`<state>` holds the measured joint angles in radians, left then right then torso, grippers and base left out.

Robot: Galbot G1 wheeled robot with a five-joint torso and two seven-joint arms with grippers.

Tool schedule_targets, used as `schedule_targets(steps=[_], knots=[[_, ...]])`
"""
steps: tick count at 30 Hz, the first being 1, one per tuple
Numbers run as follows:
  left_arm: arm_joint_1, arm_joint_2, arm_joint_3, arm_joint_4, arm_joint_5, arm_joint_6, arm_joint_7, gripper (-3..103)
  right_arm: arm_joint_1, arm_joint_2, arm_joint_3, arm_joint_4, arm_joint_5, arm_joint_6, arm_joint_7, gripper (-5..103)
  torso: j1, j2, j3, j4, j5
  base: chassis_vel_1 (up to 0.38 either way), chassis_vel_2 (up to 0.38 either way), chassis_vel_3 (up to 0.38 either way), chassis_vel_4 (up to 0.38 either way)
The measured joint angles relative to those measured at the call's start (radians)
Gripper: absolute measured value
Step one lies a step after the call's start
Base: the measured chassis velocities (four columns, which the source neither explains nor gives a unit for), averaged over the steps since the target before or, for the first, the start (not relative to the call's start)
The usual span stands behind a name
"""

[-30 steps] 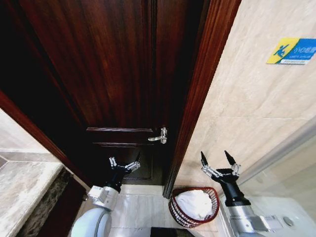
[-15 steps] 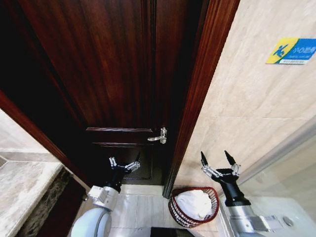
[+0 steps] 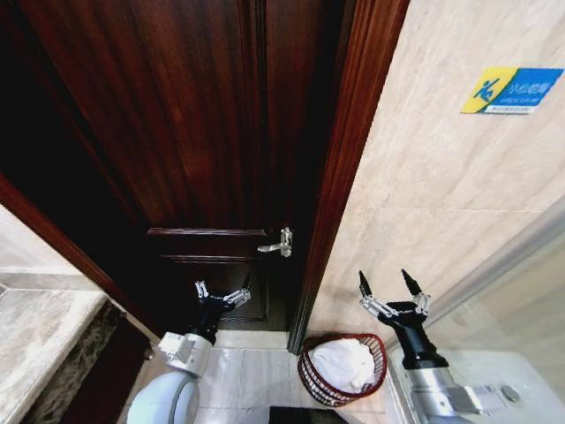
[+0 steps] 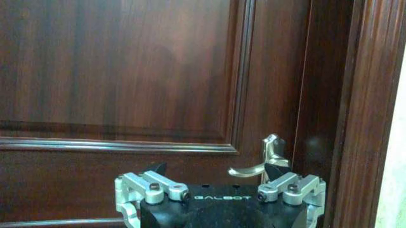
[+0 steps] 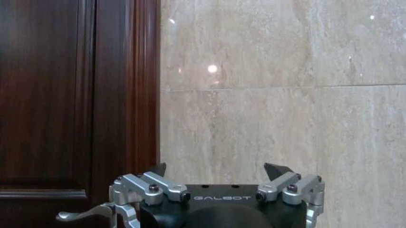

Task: Discard the used towel into the hamper.

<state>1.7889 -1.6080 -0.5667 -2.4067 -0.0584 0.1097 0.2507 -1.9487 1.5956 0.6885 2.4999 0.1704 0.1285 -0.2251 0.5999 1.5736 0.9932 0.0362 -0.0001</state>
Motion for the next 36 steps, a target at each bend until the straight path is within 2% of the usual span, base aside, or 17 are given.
schedule_targets(steps=[36], knots=[[0.0, 0.0, 0.0, 0.0, 0.0, 0.0, 0.0, 100, 0.0, 0.0, 0.0, 0.0, 0.0, 0.0, 0.0, 100, 0.0, 0.0, 0.0, 0.0, 0.0001, 0.0, -0.012, 0.005, 0.01]])
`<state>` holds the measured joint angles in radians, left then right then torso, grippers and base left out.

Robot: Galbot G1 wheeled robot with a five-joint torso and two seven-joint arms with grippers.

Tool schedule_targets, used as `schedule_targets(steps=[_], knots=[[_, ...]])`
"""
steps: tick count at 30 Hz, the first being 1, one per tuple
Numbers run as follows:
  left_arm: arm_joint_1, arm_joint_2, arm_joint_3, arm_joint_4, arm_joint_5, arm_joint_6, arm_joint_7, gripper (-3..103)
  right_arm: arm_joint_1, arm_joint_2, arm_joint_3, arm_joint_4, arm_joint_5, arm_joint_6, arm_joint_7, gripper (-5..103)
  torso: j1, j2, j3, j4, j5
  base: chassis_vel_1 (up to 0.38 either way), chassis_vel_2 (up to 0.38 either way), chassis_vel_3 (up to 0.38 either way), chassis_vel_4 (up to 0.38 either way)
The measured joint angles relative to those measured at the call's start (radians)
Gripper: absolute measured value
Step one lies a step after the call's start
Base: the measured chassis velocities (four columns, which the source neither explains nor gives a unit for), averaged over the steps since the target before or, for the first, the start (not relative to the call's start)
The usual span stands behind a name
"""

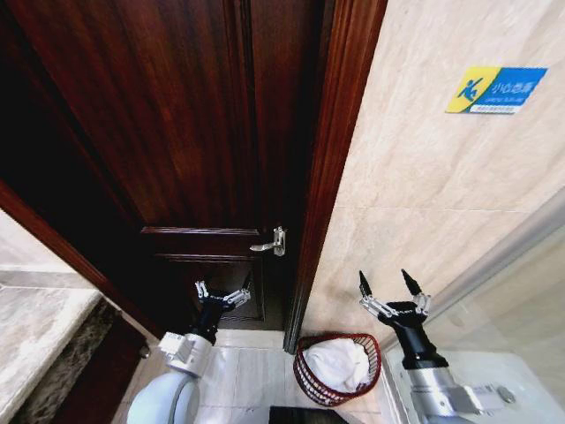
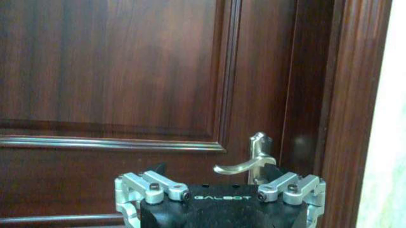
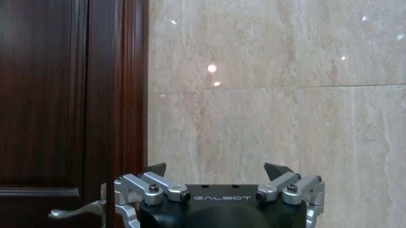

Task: Discard the used towel into the hamper.

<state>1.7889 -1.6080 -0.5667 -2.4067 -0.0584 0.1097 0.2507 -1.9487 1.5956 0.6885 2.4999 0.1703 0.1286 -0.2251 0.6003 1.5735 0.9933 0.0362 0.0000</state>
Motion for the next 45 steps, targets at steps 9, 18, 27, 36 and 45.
schedule_targets(steps=[9, 18, 27, 36, 45], knots=[[0.0, 0.0, 0.0, 0.0, 0.0, 0.0, 0.0, 100, 0.0, 0.0, 0.0, 0.0, 0.0, 0.0, 0.0, 100, -0.001, 0.0, 0.0, 0.0, 0.0003, 0.156, -0.153, -0.141, 0.151], [0.0, 0.0, 0.0, 0.0, 0.0, 0.0, 0.0, 100, 0.0, 0.0, 0.0, 0.0, 0.0, 0.0, 0.0, 100, -0.001, 0.001, 0.0, -0.0001, -0.0001, 0.076, -0.074, -0.087, 0.074], [0.0, 0.0, 0.0, 0.0, 0.0, 0.0, 0.0, 100, 0.0, 0.0, 0.0, 0.0, 0.0, 0.0, 0.0, 100, 0.0, 0.0, 0.0, 0.0, -0.0001, -0.02, 0.02, 0.028, -0.021], [0.0, 0.0, 0.0, 0.0, 0.0, 0.0, 0.0, 100, 0.0, 0.0, 0.0, 0.0, 0.0, 0.0, 0.0, 100, -0.001, 0.0, 0.0, -0.0002, 0.0, 0.089, -0.095, -0.097, 0.083], [0.0, 0.0, 0.0, 0.0, 0.0, 0.0, 0.0, 100, 0.0, 0.0, 0.0, 0.0, 0.0, 0.0, 0.0, 100, -0.001, 0.0, 0.0, -0.0001, 0.0001, 0.073, -0.08, -0.071, 0.083]])
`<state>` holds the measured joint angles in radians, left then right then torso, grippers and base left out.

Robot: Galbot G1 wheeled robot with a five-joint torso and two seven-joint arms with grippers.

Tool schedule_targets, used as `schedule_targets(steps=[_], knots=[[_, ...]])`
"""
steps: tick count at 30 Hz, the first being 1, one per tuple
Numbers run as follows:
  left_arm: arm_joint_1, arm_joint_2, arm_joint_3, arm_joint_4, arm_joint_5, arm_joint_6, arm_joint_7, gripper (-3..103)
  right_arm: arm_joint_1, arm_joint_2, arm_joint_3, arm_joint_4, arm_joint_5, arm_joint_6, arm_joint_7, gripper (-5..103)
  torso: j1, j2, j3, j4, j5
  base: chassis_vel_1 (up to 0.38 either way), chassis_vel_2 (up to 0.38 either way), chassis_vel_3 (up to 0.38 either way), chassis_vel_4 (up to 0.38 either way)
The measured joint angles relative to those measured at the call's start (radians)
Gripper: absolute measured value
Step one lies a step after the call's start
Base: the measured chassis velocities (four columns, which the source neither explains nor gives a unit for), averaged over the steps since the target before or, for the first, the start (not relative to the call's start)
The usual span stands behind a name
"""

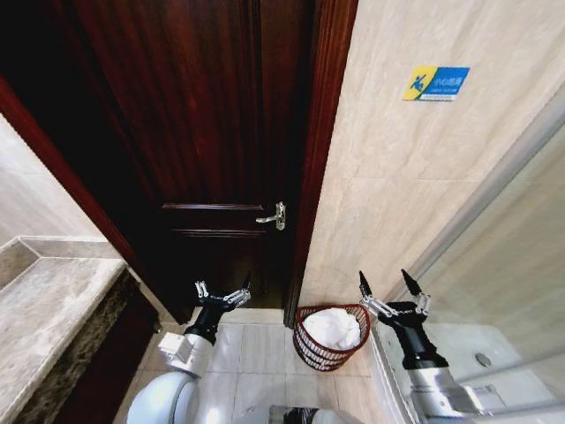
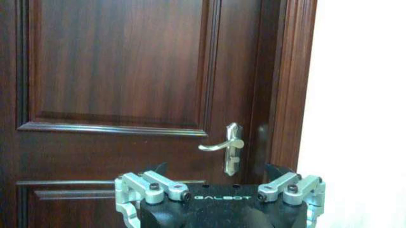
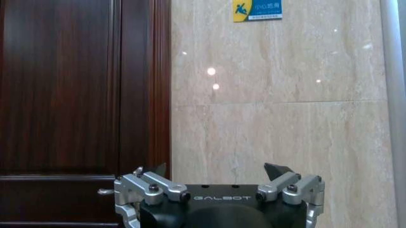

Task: Discard the used towel into the hamper.

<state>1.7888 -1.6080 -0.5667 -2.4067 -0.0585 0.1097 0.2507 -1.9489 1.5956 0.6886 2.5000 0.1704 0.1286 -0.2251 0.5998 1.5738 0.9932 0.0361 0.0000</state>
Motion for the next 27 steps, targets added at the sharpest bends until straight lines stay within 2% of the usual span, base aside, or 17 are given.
schedule_targets(steps=[27], knots=[[0.0, 0.0, 0.0, 0.0, 0.0, 0.0, 0.0, 100, 0.0, 0.0, 0.0, 0.0, 0.0, 0.0, 0.0, 100, 0.0, 0.0, 0.0, 0.0, 0.0001, 0.073, -0.075, -0.07, 0.074]])
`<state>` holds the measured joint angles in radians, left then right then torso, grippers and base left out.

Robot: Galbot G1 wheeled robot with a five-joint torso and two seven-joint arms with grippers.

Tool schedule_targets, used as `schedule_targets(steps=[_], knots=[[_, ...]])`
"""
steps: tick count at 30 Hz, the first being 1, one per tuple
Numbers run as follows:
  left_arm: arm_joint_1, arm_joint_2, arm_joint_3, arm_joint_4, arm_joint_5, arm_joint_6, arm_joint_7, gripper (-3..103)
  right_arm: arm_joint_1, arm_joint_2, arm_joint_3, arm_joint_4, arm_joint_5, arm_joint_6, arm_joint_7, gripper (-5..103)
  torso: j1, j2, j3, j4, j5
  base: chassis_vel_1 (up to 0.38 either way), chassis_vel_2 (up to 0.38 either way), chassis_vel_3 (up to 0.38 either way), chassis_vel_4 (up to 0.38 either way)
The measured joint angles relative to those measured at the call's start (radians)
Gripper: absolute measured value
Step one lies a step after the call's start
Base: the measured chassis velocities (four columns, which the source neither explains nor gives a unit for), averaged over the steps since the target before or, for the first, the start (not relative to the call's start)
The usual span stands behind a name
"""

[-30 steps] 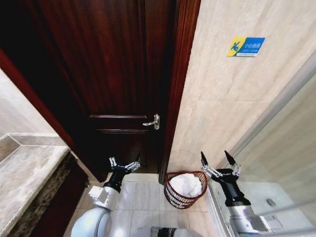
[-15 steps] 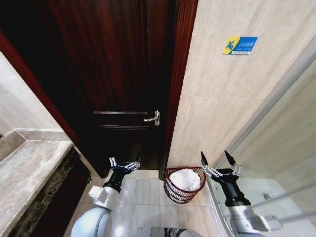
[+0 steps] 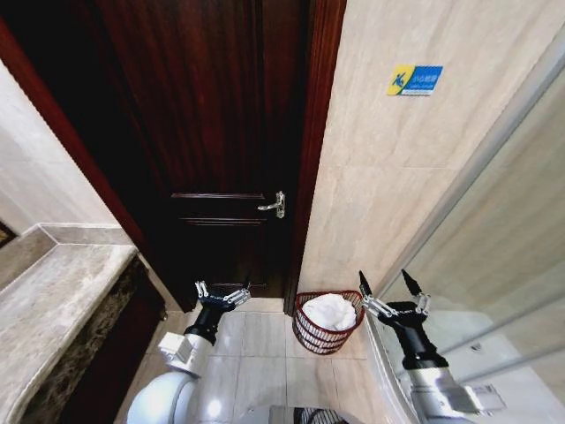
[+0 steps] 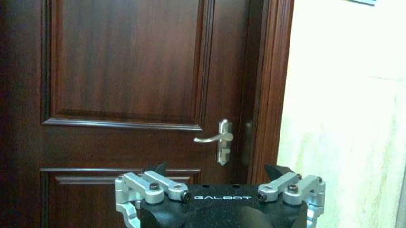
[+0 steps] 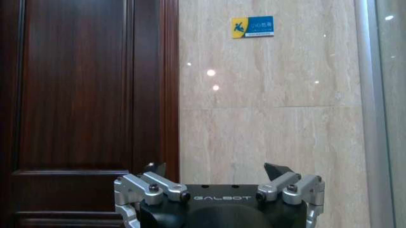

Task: Discard the used towel into the hamper.

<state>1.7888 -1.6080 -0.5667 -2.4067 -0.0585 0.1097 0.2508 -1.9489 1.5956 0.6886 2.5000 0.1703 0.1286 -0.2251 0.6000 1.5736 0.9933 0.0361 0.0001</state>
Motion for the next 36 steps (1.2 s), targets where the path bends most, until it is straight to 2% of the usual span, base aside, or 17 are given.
schedule_targets(steps=[36], knots=[[0.0, 0.0, 0.0, 0.0, 0.0, 0.0, 0.0, 100, 0.0, 0.0, 0.0, 0.0, 0.0, 0.0, 0.0, 100, 0.0, 0.0, 0.0, 0.0, -0.0002, 0.07, -0.073, -0.077, 0.07]])
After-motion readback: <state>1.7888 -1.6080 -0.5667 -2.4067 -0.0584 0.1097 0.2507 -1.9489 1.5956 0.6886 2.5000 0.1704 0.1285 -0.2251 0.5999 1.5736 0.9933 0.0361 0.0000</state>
